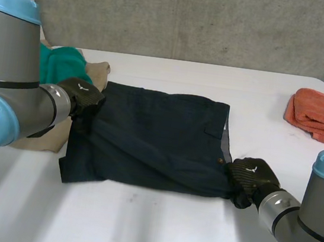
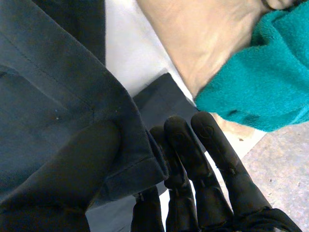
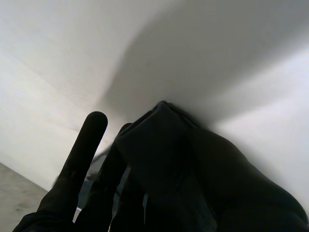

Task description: Fold the laundry.

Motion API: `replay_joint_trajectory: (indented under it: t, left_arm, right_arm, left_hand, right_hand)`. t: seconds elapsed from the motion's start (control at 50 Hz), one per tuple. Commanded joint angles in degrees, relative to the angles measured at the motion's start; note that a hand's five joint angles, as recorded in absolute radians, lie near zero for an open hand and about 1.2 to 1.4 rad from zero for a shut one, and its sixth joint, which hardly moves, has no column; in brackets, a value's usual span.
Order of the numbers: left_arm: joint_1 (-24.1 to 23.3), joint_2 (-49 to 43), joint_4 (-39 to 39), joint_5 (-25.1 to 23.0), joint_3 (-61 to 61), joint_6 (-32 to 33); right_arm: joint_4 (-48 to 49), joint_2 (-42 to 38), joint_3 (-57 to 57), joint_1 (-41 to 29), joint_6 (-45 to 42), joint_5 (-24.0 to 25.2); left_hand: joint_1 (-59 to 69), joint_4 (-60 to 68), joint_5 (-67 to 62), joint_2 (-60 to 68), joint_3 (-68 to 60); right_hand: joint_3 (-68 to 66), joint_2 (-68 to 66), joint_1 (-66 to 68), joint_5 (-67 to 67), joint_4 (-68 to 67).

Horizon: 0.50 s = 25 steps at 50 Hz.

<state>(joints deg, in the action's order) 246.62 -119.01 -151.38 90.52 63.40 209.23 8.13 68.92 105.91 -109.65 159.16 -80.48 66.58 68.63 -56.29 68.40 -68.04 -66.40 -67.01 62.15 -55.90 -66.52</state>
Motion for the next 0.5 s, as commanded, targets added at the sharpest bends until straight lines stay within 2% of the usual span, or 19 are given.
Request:
replay_joint_trajectory:
  t: [0.02,0.1,0.12,0.18,0.22,0.26,0.36,0.48,0.5]
  left_arm:
    - [-1.31,4.65,3.37,-2.01,7.33,0.47]
    - [-2.37,9.48,8.98,-5.17,15.58,5.99]
    - [-2.37,10.37,9.87,-5.70,17.09,7.40]
    - [-2.72,13.18,12.85,-8.24,22.44,12.58]
    - [-2.72,14.24,13.74,-9.48,24.39,14.70]
    - [-2.72,14.85,13.92,-10.79,25.62,16.81]
    - [-2.28,12.23,10.76,-10.37,22.74,16.21]
    - [-2.02,5.64,3.56,-4.57,11.24,13.14]
    - [-1.76,3.10,0.33,-3.26,6.69,12.00]
  right_arm:
    - [-1.70,9.11,2.36,1.10,-4.01,-0.92]
    - [-14.07,15.62,3.69,3.38,-15.25,2.60]
    - [-21.15,17.02,3.86,6.00,-20.24,4.00]
    - [-33.73,18.87,4.13,11.80,-29.65,6.72]
    - [-36.86,19.05,3.87,13.23,-33.45,8.75]
    - [-35.82,18.79,2.90,13.32,-35.75,11.55]
    - [-33.18,16.25,-1.23,12.80,-30.58,10.60]
    - [-25.81,9.84,-8.43,10.60,-21.09,8.85]
    - [-23.36,7.91,-10.44,10.34,-18.90,7.45]
  left_hand:
    - [13.42,11.37,-13.71,11.60,-11.96]
    - [13.42,11.37,-13.71,11.60,-11.96]
    - [13.42,11.37,-13.71,11.60,-11.96]
    - [13.42,11.37,-13.71,11.60,-11.96]
    - [13.42,11.37,-13.71,11.60,-11.96]
    - [13.42,11.37,-13.71,11.60,-11.96]
    - [13.42,11.37,-13.71,11.60,-11.96]
    - [13.42,11.37,-13.71,11.60,-11.96]
    - [13.42,11.37,-13.71,11.60,-11.96]
  right_hand:
    - [-13.60,-12.99,17.85,-14.10,-13.48]
    - [-13.60,-12.99,17.85,-14.10,-13.48]
    - [-13.60,-12.99,17.85,-14.10,-13.48]
    - [-13.60,-12.99,17.85,-14.10,-13.48]
    - [-13.60,-12.99,17.85,-14.10,-13.48]
    - [-13.60,-12.99,17.85,-14.10,-13.48]
    - [-13.60,-12.99,17.85,-14.10,-13.48]
    - [-13.60,-12.99,17.85,-14.10,-13.48]
    - [-13.60,-12.99,17.85,-14.10,-13.48]
